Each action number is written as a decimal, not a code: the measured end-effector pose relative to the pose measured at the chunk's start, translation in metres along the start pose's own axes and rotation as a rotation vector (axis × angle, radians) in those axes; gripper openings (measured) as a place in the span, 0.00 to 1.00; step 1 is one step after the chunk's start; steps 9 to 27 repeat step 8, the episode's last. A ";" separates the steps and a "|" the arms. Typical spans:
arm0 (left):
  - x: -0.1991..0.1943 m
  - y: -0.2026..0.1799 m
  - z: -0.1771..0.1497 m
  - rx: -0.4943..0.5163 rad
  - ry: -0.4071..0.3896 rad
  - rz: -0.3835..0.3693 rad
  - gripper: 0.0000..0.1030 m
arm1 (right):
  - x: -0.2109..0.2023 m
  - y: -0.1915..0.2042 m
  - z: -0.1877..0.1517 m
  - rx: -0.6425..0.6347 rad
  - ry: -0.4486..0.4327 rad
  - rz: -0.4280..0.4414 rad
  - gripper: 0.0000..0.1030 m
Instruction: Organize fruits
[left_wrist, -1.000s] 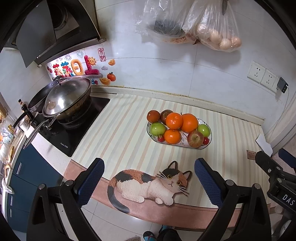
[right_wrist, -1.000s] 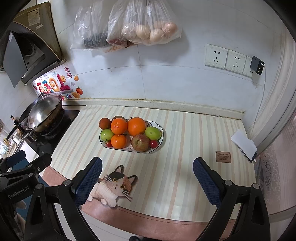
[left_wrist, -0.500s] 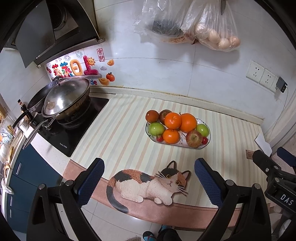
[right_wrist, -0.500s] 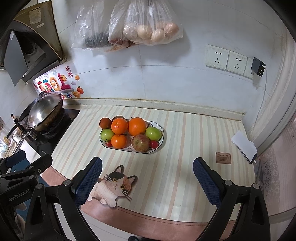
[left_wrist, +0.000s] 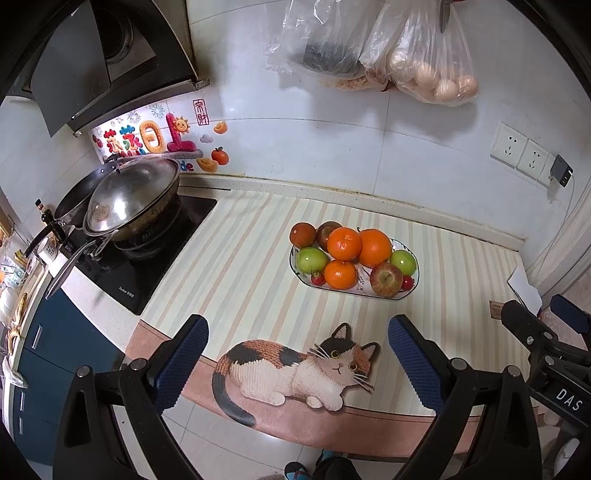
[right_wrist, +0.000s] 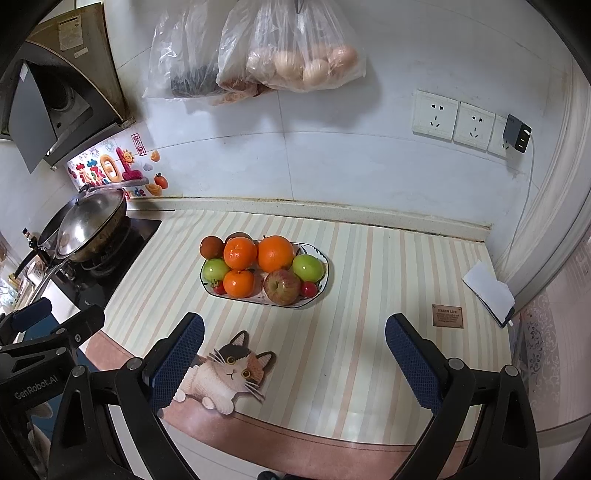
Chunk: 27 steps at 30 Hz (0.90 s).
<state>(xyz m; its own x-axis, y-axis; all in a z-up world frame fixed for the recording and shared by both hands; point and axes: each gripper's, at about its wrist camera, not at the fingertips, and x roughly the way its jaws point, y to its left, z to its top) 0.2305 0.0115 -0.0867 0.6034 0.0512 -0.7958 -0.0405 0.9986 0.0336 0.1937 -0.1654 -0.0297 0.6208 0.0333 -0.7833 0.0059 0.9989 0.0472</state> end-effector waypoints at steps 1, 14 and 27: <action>0.000 0.000 0.000 0.000 0.000 0.000 0.97 | 0.000 0.000 0.000 0.000 -0.002 0.000 0.98; -0.003 0.002 -0.002 -0.004 -0.012 -0.001 0.97 | -0.002 0.000 0.001 0.004 0.000 0.007 0.98; -0.003 0.002 -0.002 -0.004 -0.012 -0.001 0.97 | -0.002 0.000 0.001 0.004 0.000 0.007 0.98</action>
